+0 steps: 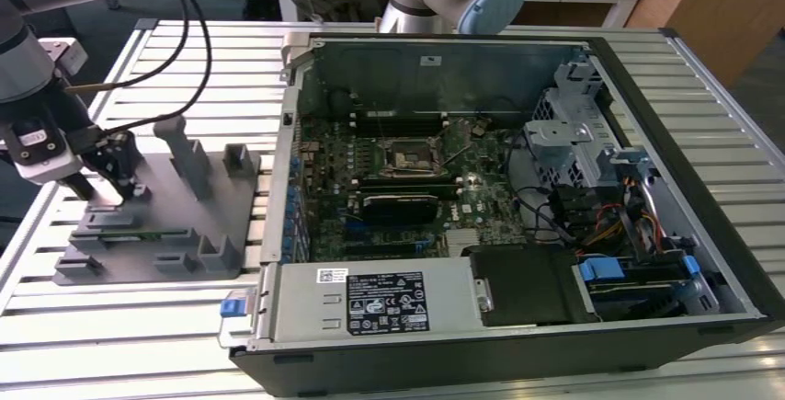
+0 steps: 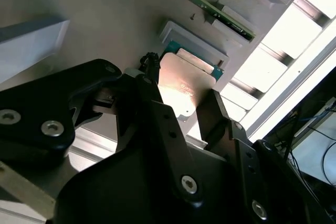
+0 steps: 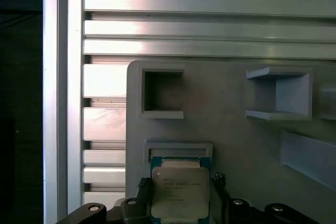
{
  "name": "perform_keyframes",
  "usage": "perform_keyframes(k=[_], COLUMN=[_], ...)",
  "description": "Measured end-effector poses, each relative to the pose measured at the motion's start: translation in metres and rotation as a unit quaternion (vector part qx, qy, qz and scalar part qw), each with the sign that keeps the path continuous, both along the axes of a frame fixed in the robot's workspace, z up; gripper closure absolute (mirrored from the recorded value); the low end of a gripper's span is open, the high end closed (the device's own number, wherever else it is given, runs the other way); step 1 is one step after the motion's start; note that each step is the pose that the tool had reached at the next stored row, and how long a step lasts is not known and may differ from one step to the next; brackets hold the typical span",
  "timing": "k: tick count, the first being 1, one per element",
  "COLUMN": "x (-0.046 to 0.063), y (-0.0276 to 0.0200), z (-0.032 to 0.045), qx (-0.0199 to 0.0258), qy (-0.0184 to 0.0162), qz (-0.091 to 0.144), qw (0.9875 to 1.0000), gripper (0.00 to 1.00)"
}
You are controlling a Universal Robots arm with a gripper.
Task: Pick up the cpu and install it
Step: 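Pick up the cpu and move it towards the insertion slot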
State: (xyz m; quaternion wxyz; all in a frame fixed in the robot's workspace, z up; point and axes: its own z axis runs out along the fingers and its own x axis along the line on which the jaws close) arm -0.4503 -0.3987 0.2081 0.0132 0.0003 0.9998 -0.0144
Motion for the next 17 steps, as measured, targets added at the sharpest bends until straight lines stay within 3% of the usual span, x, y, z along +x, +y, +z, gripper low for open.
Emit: perform_keyframes(k=[17], x=[0.000], y=[0.0000], z=[0.0241], qx=[0.0003], qy=[0.0001], qz=[0.000], qw=[1.0000], gripper=[0.47])
